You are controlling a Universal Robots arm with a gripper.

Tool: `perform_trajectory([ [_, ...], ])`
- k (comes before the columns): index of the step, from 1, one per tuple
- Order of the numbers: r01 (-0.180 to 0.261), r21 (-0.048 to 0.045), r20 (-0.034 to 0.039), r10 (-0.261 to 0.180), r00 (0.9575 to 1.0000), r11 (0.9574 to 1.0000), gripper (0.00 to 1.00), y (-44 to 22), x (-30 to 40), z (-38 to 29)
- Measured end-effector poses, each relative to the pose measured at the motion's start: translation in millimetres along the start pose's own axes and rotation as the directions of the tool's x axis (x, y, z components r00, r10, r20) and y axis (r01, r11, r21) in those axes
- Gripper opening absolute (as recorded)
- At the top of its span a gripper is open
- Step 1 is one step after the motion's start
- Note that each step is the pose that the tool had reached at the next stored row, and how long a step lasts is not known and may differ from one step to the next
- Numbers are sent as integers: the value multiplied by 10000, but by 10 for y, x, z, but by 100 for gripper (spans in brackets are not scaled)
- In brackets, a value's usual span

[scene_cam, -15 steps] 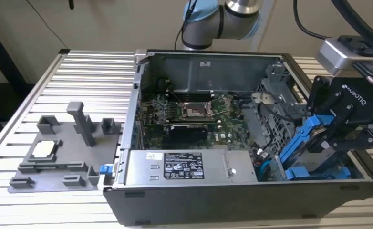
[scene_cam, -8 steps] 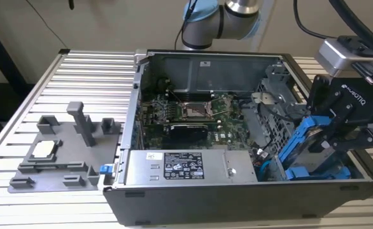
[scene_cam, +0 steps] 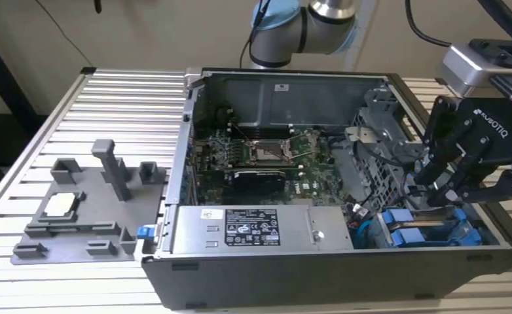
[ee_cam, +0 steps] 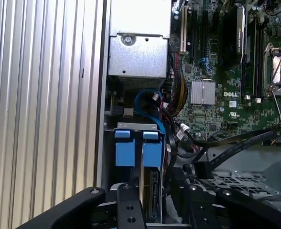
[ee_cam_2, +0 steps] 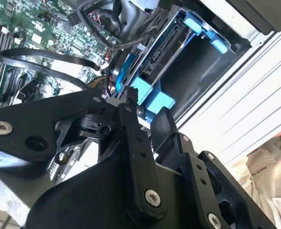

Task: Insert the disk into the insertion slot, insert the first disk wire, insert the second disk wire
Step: 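Insert the first disk wire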

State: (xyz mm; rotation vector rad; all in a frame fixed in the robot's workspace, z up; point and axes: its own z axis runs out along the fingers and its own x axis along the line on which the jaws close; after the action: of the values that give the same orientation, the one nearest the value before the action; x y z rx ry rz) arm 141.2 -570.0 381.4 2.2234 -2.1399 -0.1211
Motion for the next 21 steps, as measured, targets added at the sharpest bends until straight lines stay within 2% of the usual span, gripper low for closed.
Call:
perform_trajectory([
  [3, 12, 17, -3, -12, 10000, 10000, 40, 0, 0, 0],
  [4, 26, 63, -6, -26, 10000, 10000, 40, 1, 0, 1],
  [5, 51, 160, -14, -51, 10000, 9999, 40, 0, -1, 2],
  [9, 174, 733, -53, -170, 9998, 9972, 40, -1, -4, 10],
  [11, 242, 1038, -77, -236, 9997, 9943, 40, -1, -7, 13],
  [13, 296, 1288, -98, -286, 9995, 9912, 40, -2, -13, 18],
  [14, 310, 1340, -102, -299, 9995, 9905, 40, -3, -21, 21],
  [21, 334, 1344, -109, -322, 9994, 9904, 40, -30, -96, 21],
])
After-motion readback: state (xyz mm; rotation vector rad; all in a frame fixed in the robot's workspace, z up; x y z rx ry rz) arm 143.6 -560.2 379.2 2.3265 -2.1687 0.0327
